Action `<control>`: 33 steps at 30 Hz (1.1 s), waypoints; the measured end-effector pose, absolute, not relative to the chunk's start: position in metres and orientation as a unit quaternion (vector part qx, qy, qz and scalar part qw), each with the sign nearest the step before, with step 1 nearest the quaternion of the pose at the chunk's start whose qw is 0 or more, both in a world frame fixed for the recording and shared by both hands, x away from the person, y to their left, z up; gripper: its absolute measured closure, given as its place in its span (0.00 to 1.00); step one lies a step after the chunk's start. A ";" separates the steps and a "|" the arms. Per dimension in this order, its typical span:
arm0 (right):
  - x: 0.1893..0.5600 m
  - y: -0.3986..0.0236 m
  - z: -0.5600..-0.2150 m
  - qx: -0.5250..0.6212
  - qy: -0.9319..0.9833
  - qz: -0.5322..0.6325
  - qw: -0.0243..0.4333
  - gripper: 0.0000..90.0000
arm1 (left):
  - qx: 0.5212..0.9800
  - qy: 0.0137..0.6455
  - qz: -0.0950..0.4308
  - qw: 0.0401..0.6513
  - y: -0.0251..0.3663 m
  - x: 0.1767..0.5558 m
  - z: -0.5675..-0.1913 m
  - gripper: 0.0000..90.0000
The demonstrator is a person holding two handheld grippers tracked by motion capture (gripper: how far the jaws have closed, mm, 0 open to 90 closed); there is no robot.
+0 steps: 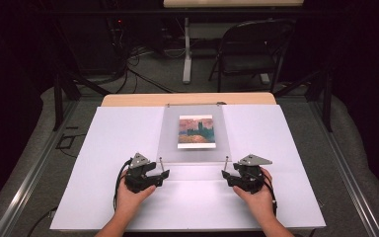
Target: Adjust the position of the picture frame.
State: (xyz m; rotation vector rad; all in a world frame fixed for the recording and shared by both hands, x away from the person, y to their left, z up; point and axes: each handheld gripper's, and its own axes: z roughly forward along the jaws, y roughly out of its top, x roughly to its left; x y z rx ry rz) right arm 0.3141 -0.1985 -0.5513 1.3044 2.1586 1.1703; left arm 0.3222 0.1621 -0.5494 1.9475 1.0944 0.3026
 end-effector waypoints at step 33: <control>0.282 -0.248 -0.529 0.455 0.745 0.439 0.214 0.43 | 0.726 0.485 0.151 0.463 0.232 0.300 -0.527 0.38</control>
